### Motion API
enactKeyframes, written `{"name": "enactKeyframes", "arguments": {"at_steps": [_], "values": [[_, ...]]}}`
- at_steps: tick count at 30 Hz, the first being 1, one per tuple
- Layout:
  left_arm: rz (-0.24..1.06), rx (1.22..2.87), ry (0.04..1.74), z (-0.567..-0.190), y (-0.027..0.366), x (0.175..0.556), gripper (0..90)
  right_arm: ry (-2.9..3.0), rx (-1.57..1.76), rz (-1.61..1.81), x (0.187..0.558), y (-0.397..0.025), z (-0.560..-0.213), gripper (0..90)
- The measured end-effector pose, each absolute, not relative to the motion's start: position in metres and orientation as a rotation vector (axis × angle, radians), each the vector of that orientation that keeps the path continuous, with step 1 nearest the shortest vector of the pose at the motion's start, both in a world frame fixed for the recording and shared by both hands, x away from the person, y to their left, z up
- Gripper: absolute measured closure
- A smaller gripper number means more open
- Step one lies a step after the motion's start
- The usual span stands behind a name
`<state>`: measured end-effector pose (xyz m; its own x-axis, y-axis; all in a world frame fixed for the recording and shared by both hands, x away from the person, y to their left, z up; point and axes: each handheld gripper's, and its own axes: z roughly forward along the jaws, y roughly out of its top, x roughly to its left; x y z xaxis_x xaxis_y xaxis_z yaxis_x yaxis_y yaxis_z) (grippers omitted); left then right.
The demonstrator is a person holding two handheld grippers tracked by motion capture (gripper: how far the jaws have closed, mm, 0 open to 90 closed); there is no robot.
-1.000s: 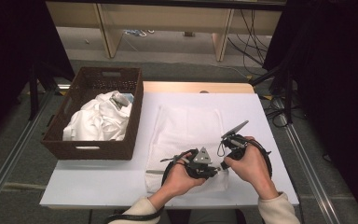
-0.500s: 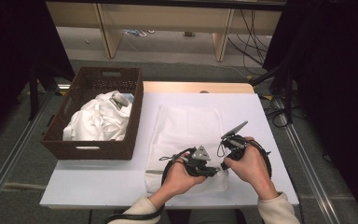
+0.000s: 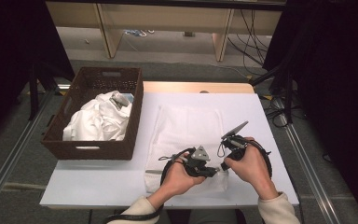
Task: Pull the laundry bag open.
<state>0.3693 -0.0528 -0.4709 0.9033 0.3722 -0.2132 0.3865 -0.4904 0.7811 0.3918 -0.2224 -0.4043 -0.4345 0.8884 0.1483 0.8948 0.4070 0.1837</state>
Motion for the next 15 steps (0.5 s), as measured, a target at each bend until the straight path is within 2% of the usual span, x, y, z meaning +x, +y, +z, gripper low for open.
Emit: {"name": "enactKeyframes", "arguments": {"at_steps": [15], "values": [[-0.022, 2.154, 0.575, -0.4661, -0.0494, 0.3652, 86.6, -2.598, -1.631, -0.377, 0.3931, -0.2242, -0.4092, 86.8]]}}
